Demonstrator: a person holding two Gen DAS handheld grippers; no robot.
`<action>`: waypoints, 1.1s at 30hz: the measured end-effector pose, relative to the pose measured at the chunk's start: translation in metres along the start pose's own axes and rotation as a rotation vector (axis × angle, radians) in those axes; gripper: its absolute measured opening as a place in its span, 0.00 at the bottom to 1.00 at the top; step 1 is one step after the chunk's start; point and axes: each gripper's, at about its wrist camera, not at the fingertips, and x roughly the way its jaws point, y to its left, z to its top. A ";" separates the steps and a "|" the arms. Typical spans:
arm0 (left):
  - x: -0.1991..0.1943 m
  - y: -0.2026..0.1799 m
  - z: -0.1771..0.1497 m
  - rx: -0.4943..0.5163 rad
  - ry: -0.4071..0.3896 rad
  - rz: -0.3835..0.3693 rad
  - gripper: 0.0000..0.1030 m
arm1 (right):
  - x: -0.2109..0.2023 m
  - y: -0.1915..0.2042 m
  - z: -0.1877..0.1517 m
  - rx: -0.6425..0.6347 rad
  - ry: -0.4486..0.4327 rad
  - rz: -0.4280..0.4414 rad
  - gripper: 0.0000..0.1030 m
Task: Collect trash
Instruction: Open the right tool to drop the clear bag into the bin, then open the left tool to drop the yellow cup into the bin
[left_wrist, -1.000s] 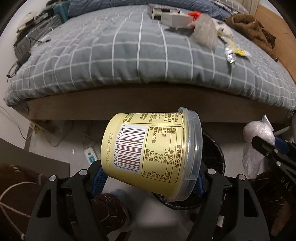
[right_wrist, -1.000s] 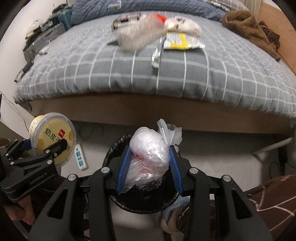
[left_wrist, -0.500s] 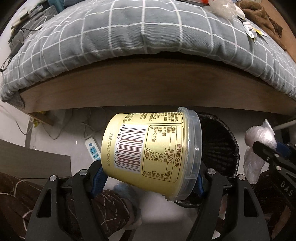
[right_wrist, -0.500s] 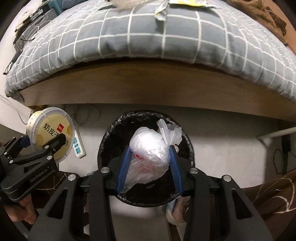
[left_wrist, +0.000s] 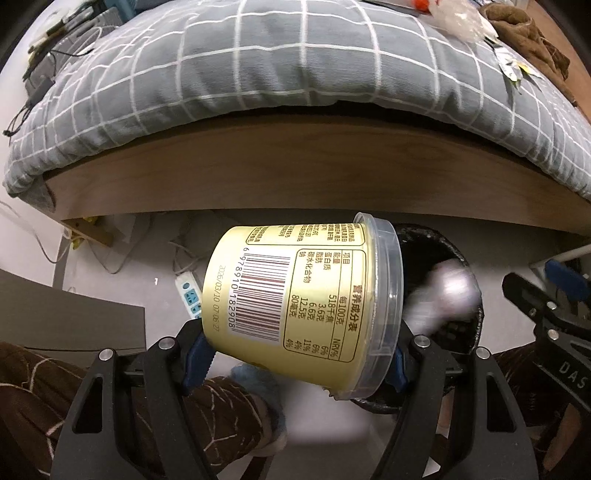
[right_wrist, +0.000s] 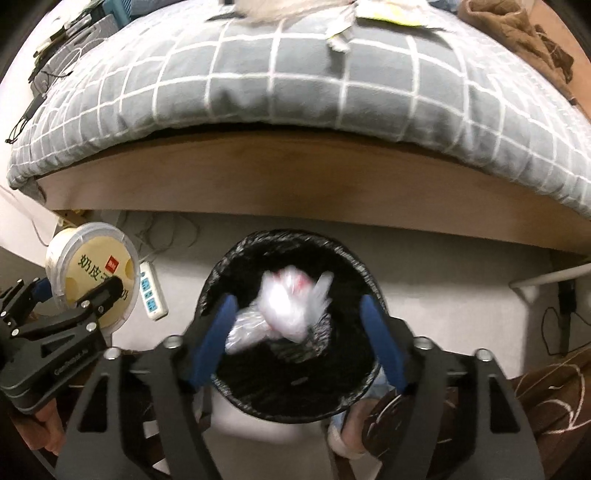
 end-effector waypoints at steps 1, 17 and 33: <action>0.001 -0.003 0.000 0.004 0.001 -0.003 0.69 | -0.001 -0.003 0.001 0.002 -0.004 -0.007 0.82; 0.008 -0.081 0.010 0.089 0.022 -0.093 0.66 | -0.012 -0.076 -0.029 0.065 -0.036 -0.109 0.93; 0.011 -0.125 0.008 0.168 0.010 -0.129 0.67 | -0.009 -0.100 -0.034 0.134 -0.028 -0.136 0.93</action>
